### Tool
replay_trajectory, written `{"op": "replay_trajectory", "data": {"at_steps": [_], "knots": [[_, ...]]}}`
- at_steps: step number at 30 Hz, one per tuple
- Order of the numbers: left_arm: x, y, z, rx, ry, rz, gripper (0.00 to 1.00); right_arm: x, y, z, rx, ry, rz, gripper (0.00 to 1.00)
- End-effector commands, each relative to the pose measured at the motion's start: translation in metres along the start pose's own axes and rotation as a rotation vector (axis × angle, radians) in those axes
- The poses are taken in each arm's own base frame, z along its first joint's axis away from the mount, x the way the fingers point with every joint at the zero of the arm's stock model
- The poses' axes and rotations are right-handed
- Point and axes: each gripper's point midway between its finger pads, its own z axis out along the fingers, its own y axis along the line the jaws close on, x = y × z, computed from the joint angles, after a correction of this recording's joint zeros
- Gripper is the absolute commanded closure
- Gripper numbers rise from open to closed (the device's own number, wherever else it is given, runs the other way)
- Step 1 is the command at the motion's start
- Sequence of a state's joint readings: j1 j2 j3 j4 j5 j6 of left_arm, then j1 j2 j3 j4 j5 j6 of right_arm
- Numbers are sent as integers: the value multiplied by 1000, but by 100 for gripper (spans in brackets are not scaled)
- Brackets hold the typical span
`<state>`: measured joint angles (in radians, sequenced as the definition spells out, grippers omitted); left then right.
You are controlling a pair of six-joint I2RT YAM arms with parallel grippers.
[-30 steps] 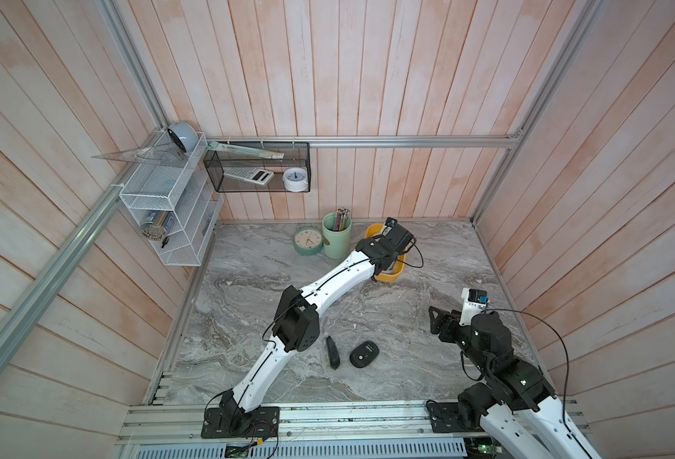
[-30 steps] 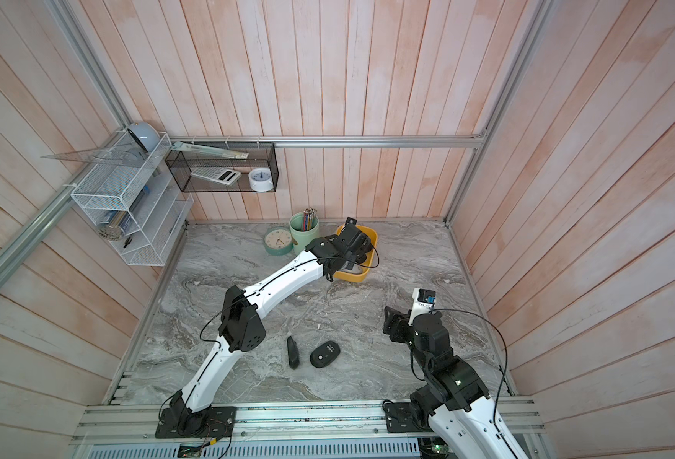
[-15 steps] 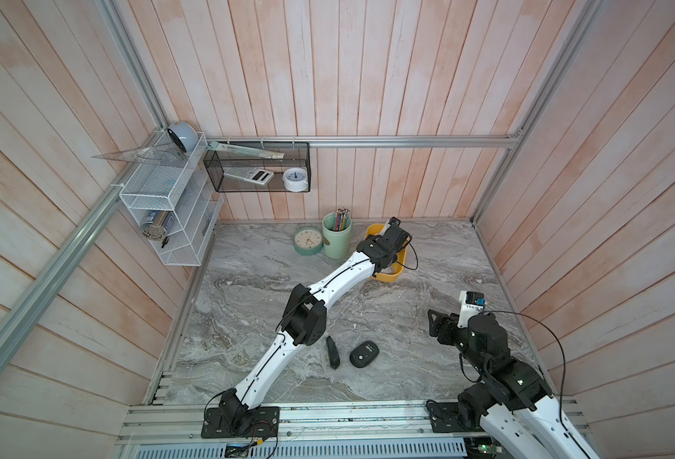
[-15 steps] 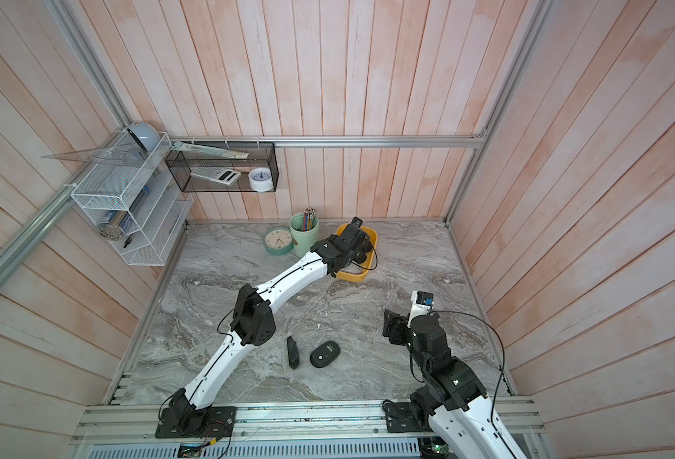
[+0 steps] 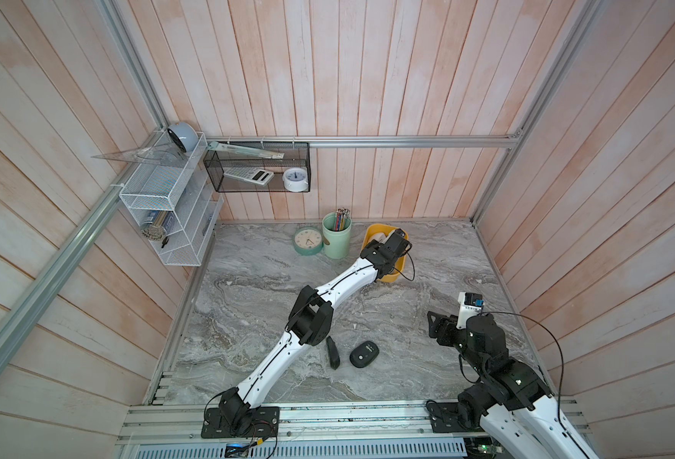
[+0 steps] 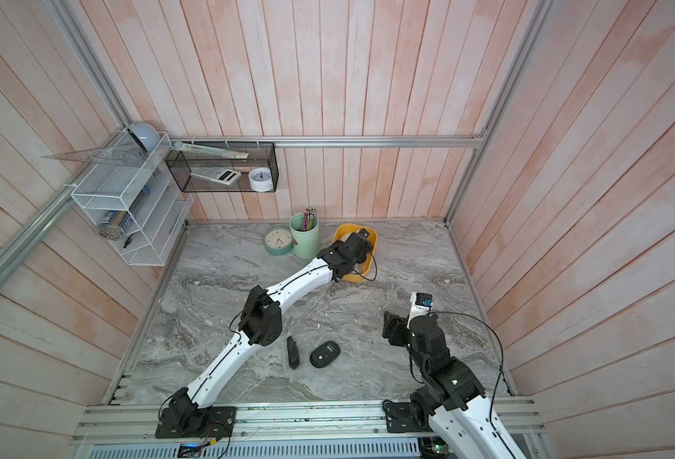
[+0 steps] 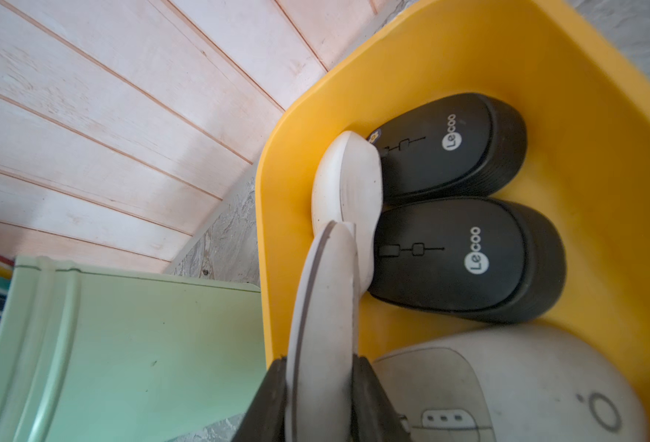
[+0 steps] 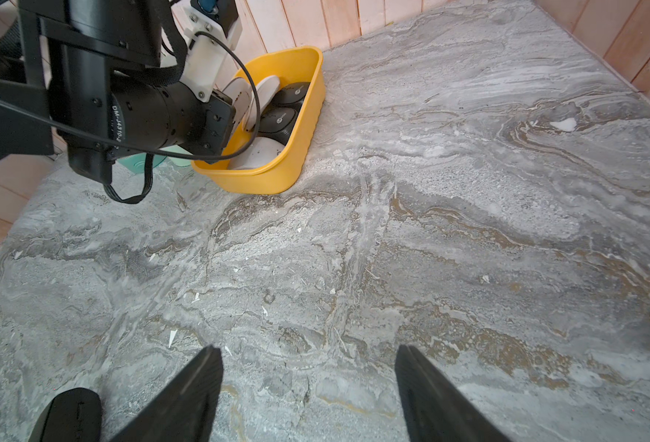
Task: Put the mouse in the storage box
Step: Place the mouse in the storage box.
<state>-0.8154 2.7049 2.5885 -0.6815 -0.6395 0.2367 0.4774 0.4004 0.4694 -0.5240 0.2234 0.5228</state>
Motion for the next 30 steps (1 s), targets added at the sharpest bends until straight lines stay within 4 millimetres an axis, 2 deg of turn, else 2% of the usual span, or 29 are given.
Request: {"op": "replay_trajectory", "data": {"at_steps": [1, 5, 9, 13, 15, 19, 25, 30], "knots": [[-6, -19, 0, 16, -31, 44, 85, 5, -3, 1, 9, 4, 7, 23], [-5, -36, -2, 40, -35, 70, 80, 7, -4, 1, 3, 7, 25, 23], [-1, -48, -3, 62, -27, 81, 65, 8, -4, -1, 1, 5, 30, 23], [-2, -49, -8, 77, -24, 74, 51, 8, -3, -2, -1, 9, 25, 23], [-6, -48, -13, 99, -30, 55, 47, 7, -3, -3, -3, 8, 26, 23], [-17, -45, -28, 157, -54, -15, 46, 4, -1, -5, -11, 8, 23, 23], [-39, -28, -59, 263, -95, -186, 46, 2, 3, -7, -17, 30, 10, 23], [-45, 15, -87, 233, -138, -351, 46, 9, 11, -4, -35, 107, 2, 23]]}}
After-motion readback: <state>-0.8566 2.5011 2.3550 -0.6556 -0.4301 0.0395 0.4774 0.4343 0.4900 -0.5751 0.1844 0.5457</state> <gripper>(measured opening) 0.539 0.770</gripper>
